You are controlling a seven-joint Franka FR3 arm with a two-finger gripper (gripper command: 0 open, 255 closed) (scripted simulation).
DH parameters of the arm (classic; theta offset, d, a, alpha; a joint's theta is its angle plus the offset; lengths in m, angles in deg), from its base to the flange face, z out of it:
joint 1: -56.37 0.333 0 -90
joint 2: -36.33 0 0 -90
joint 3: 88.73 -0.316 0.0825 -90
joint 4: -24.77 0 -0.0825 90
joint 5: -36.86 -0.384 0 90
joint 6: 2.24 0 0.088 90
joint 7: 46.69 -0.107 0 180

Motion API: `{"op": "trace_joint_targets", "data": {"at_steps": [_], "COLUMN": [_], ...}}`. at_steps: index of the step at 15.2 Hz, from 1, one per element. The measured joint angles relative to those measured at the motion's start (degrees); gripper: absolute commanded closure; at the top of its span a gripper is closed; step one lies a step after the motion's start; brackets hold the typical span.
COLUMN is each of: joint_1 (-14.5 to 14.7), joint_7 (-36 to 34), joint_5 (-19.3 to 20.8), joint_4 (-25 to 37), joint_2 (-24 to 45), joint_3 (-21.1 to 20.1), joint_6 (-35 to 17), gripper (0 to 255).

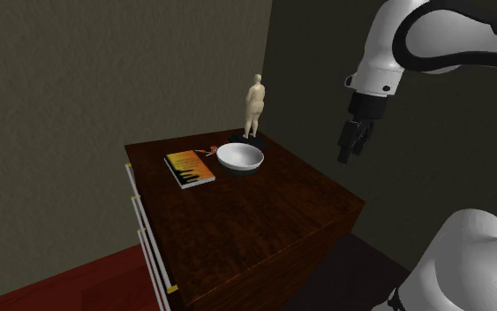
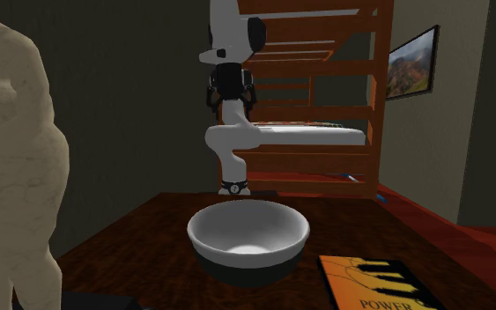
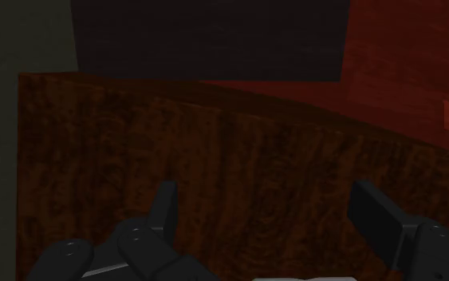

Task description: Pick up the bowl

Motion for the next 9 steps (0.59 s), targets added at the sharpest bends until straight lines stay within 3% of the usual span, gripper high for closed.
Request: {"op": "trace_joint_targets", "data": {"at_steps": [2, 9], "joint_1": [-0.04, 0.14], "joint_7": [0.14, 0.26], "joint_5": [0.11, 0.32], "joint_4": [0.16, 4.68], "joint_2": [0.91, 14.38], "joint_3": [0.14, 0.65], "joint_6": [-0.81, -10.9], "gripper": [0, 0]}}
